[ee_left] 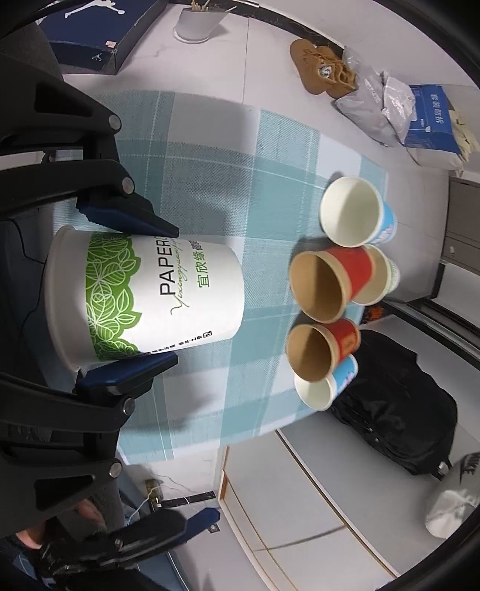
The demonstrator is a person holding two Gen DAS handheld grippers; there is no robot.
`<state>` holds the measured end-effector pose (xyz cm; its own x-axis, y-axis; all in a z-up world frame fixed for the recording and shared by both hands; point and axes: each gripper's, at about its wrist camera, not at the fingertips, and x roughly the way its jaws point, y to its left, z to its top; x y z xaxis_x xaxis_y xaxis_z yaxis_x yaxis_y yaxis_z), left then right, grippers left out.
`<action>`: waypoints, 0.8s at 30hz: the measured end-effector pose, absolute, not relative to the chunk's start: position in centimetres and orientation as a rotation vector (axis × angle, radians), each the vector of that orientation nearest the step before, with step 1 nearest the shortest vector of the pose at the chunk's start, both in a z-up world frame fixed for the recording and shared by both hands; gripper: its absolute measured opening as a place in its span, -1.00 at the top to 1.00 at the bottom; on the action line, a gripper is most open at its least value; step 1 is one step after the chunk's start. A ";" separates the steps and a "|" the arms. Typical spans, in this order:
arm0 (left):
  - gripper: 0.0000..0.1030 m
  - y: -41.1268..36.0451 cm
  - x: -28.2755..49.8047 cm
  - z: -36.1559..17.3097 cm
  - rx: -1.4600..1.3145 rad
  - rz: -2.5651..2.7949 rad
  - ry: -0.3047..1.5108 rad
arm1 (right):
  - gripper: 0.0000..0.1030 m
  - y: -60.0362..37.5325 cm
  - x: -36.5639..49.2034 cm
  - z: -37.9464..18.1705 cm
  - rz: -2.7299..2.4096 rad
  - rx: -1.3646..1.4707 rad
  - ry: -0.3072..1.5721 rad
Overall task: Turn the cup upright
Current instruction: 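Lift the PAPER cup with the left gripper and set it down upright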
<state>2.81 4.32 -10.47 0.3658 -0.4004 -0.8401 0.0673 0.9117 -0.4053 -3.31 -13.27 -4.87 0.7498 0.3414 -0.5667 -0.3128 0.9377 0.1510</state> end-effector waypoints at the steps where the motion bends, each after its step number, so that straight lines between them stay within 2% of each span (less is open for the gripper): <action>1: -0.07 4.4 2.9 -10.9 -0.333 -0.305 1.172 | -1.00 -13.3 -3.2 -5.0 0.355 0.048 0.638; 19: -0.12 4.7 3.1 -13.1 -0.351 -0.292 1.223 | -1.00 -13.3 -2.1 -6.7 0.334 0.060 0.697; 24: -0.38 4.2 3.3 -13.6 -0.331 -0.270 1.251 | -1.00 -13.7 -2.1 -6.5 0.330 0.071 0.695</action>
